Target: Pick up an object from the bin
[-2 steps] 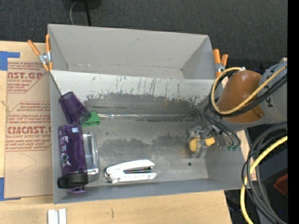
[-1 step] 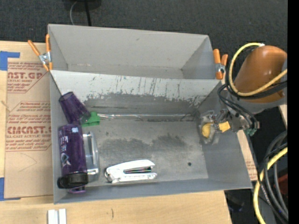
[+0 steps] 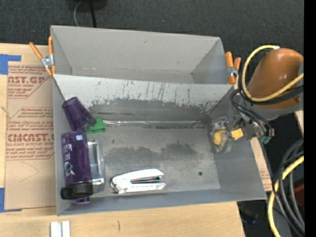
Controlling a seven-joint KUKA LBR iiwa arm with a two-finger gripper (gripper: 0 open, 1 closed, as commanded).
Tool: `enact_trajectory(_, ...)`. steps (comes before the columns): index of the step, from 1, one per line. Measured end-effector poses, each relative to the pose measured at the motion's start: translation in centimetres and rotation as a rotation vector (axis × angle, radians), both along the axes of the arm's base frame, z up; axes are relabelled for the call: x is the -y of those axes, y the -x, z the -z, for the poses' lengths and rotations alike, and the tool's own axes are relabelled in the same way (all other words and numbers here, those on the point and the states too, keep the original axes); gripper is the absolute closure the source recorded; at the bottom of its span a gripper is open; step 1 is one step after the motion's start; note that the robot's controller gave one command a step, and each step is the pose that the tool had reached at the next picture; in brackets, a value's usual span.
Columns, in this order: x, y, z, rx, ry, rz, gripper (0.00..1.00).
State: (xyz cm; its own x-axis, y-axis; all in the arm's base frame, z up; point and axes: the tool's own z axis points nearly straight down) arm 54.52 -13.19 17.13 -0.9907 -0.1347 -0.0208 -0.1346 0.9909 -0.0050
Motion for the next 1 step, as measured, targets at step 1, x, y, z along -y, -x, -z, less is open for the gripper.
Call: enact_trajectory(1, -0.14, 0.42, -4.51, -0.007, -0.002, 0.000, 1.00)
